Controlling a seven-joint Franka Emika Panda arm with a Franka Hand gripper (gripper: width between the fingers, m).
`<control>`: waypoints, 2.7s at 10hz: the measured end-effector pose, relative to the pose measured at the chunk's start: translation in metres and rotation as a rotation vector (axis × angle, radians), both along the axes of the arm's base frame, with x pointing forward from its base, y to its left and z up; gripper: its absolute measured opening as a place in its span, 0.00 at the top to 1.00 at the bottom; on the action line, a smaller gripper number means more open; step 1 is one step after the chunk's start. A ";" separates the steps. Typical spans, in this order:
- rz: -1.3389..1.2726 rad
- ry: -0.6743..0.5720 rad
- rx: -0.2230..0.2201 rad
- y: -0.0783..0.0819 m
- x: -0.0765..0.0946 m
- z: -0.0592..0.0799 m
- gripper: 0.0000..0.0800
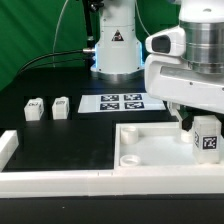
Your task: Assemble one leg
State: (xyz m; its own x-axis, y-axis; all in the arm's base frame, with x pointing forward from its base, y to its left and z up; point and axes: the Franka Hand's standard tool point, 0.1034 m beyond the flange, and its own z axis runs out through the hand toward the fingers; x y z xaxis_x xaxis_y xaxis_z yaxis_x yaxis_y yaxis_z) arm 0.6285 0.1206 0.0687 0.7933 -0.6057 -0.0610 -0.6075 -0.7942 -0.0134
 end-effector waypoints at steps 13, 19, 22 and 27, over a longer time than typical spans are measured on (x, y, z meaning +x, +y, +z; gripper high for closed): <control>0.660 -0.028 0.010 -0.006 0.001 0.000 0.63; 0.362 -0.018 0.004 -0.005 0.001 0.000 0.64; -0.028 -0.013 -0.008 -0.006 -0.001 0.000 0.64; -0.542 0.010 0.000 -0.007 0.000 0.000 0.63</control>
Offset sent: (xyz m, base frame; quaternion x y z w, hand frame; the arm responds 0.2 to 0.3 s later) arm 0.0001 -0.0009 -0.0008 -0.0060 -0.0026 -0.2756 0.9612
